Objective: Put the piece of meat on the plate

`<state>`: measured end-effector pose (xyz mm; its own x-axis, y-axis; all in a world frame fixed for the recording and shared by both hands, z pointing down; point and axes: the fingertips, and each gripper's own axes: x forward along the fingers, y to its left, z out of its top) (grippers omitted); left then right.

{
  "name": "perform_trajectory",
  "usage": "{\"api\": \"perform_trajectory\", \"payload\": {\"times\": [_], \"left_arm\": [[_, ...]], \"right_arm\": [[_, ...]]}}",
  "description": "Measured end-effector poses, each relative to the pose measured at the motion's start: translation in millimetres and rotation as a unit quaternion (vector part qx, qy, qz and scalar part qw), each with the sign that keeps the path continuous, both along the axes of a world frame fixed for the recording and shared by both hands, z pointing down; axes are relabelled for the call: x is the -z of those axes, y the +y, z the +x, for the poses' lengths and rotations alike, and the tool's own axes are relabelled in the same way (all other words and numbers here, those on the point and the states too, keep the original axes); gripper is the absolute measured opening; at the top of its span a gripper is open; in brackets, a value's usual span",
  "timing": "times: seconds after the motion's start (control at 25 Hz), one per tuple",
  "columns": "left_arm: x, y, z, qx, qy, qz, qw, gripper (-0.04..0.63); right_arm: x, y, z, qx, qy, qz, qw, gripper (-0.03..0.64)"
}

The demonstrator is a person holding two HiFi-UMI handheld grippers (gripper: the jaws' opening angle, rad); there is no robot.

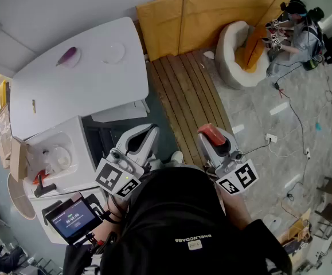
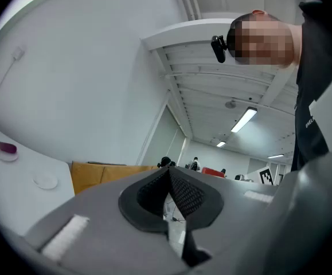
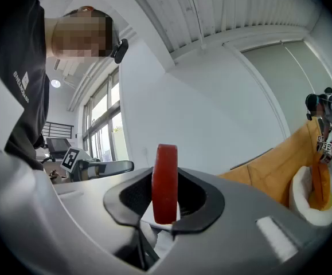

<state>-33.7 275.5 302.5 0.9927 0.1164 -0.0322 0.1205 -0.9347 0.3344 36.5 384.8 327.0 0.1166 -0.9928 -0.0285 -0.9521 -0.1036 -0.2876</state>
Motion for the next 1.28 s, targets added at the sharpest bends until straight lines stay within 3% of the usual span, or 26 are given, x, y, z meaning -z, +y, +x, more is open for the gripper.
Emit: {"api": "perform_trajectory", "payload": {"times": [0.2,0.68,1.28], "left_arm": [[1.9,1.9,-18.0,-0.021,0.004,-0.007,0.9997,0.02],[-18.6,-45.2,-67.8,-0.01,-0.015,-0.043,0.9989,0.02],[-40.7,-90.5,-96.0,-0.017,-0.033,-0.051,0.998,0.02]], "right_arm": [[0.9,-8.9,-14.6,0.0,0.005,-0.008,1.0,0.095],[0.8,-55.3,-49.5,-0.003,0.011,-0.022,1.0,0.095],[-10.3,-101.5,-61.6,-0.031,-0.005,-0.027,0.999,0.097]]}}
